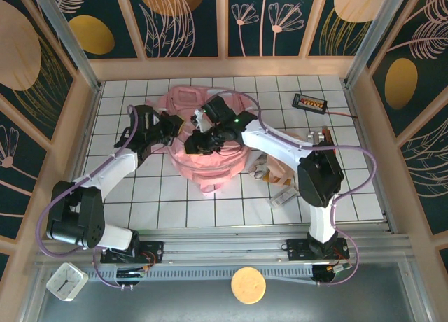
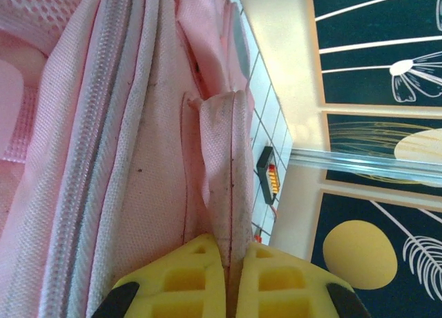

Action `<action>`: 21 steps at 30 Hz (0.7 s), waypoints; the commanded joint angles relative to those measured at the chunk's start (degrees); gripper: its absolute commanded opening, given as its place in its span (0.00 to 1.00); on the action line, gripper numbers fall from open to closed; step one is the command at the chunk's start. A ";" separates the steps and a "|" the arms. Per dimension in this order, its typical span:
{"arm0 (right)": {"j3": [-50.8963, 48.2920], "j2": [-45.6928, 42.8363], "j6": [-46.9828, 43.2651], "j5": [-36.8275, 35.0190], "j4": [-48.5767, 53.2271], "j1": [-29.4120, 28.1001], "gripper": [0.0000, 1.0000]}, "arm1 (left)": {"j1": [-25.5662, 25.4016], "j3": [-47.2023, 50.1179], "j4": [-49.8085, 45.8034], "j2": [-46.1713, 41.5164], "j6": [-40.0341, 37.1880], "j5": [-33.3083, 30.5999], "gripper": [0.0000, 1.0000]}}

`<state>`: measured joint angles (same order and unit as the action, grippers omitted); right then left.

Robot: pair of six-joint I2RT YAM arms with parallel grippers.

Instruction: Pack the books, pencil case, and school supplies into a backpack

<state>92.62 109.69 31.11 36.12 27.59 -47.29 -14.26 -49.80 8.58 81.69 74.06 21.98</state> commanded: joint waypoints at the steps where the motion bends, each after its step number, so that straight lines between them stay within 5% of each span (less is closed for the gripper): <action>1: -4.44 -4.82 2.97 -1.27 -9.54 0.67 0.55 | -1.29 -0.14 4.81 -3.38 3.34 4.18 0.00; 9: -27.19 -23.75 8.73 -4.38 -12.60 8.48 0.85 | -1.29 -0.77 6.61 -3.09 5.41 5.66 0.00; 13: -35.22 -27.97 9.97 -3.13 -17.10 14.28 0.86 | -1.25 -1.14 6.00 -3.32 5.17 5.86 0.00; 21: -34.66 -22.23 9.87 -0.86 -24.71 19.12 0.84 | -1.23 -0.87 4.96 -3.73 4.78 6.32 0.00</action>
<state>57.12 85.56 40.16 34.26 8.47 -28.67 -15.25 -49.08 8.75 81.43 76.20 23.77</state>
